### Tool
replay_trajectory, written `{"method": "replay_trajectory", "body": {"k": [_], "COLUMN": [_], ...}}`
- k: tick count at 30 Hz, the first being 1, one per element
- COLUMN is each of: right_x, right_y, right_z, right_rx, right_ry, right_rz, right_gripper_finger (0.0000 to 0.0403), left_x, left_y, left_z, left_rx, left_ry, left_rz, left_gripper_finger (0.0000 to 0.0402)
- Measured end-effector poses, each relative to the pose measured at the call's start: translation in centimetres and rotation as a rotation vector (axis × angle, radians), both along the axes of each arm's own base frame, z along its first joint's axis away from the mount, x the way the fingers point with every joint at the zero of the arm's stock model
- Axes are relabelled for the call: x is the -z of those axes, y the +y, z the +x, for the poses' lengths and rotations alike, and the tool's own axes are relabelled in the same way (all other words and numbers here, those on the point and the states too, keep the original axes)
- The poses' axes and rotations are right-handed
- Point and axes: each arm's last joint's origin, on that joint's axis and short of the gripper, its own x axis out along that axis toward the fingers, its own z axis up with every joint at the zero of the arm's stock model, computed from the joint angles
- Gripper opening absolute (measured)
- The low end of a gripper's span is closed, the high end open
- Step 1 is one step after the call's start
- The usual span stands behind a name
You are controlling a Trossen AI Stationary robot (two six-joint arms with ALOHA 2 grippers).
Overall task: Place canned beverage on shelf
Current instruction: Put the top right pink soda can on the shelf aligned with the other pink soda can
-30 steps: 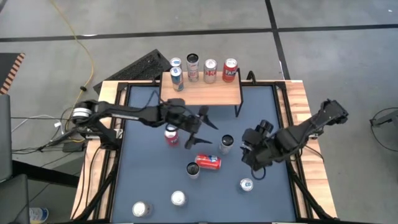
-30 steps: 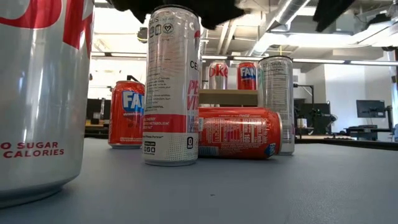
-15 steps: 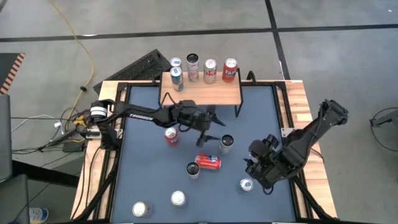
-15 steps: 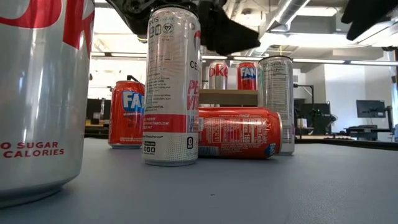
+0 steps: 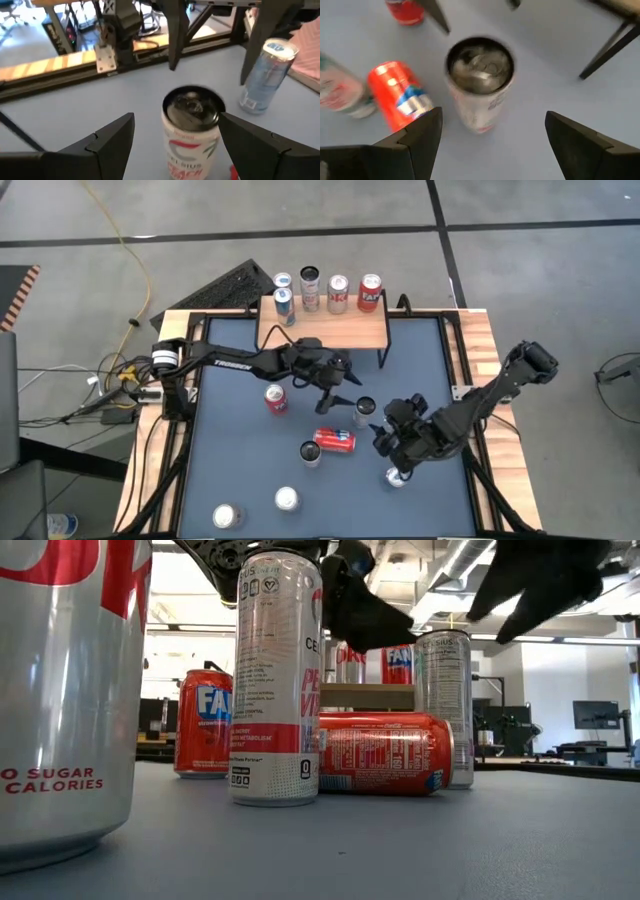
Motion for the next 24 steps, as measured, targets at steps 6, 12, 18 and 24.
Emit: {"method": "replay_trajectory", "body": {"k": [6,12,18,24], "right_x": [1.2,1.2,1.1,1.2], "right_y": [-0.4,-1.8,-2.9,-3.0], "right_z": [0.8,1.4,1.9,2.0], "right_rx": [0.027,0.07,0.068,0.056], "right_ry": [0.054,0.069,0.104,0.119], "right_rz": [-0.033,-0.046,-0.076,-0.082], "right_gripper_finger": [0.033,0.0331,0.0331,0.0331], "left_x": [0.2,0.5,0.7,0.8], "left_y": [0.1,-0.4,-0.9,-1.3], "left_z": [0.0,0.0,-0.1,-0.1], "left_rx": [-0.031,-0.02,0.008,0.023], "left_ry": [0.024,0.048,0.072,0.081], "left_rz": [0.001,0.002,-0.012,0.0], "left_gripper_finger": [0.0279,0.0279,0.0279,0.0279]}}
